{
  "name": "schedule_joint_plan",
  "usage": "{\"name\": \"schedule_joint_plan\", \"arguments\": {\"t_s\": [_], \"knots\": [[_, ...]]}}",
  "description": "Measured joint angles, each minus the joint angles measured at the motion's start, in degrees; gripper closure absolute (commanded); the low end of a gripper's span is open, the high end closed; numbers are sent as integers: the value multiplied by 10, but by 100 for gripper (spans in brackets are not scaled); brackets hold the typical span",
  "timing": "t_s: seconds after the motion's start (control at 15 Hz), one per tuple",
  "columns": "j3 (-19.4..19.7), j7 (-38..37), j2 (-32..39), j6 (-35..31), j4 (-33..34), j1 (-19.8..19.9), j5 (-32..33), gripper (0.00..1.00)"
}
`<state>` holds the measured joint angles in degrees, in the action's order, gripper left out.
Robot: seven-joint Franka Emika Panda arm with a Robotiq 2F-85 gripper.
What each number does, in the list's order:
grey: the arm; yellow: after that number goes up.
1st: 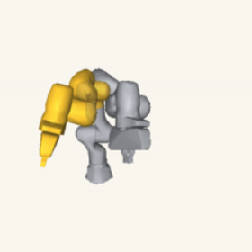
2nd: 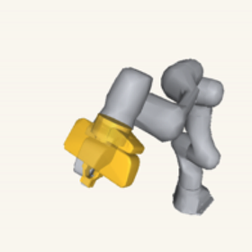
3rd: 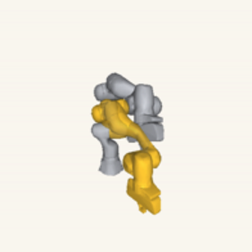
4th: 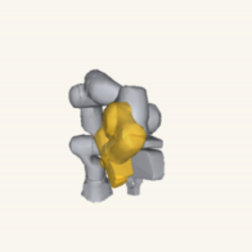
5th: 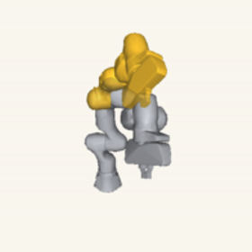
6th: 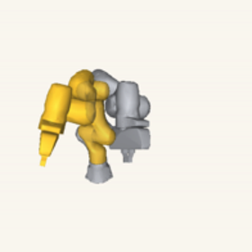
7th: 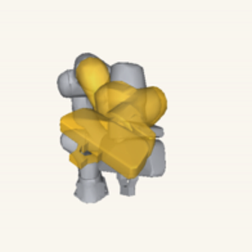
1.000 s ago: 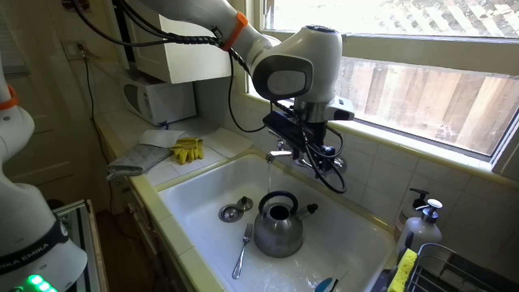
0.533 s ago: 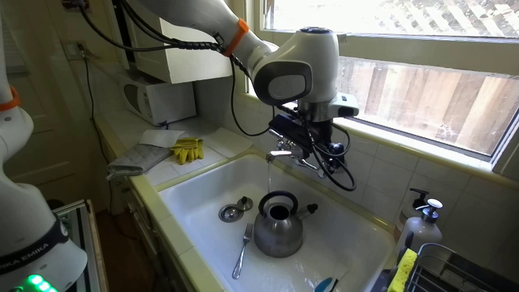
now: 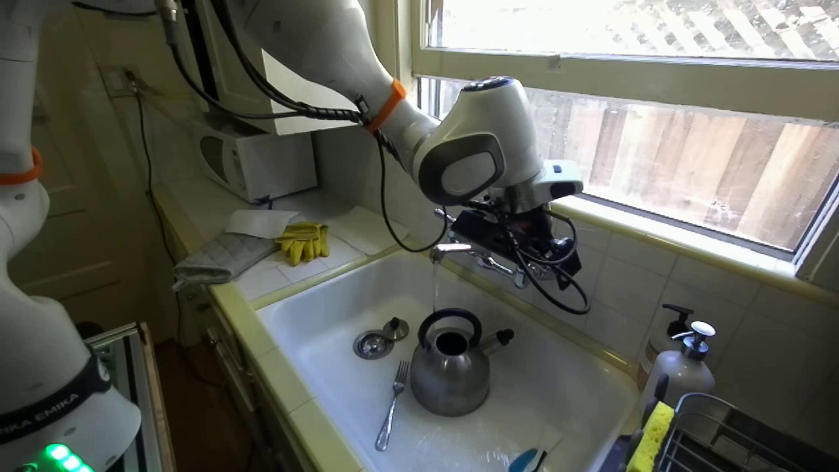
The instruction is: Move the tea pot lid slightly to the left, place the teapot under the faucet nozzle and open the faucet then close it after the water runs a bit
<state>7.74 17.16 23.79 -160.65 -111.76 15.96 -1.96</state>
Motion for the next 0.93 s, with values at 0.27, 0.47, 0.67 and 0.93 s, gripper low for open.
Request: {"name": "schedule_joint_plan", "arguments": {"t_s": [0.27,0.47,0.67,0.93], "knots": [[9,-24,33,-61,14,-4,17,0],[-1,-26,48,-87,19,4,14,0],[-21,-27,58,-100,24,22,9,0],[-46,-38,73,-124,34,45,-10,0]]}}
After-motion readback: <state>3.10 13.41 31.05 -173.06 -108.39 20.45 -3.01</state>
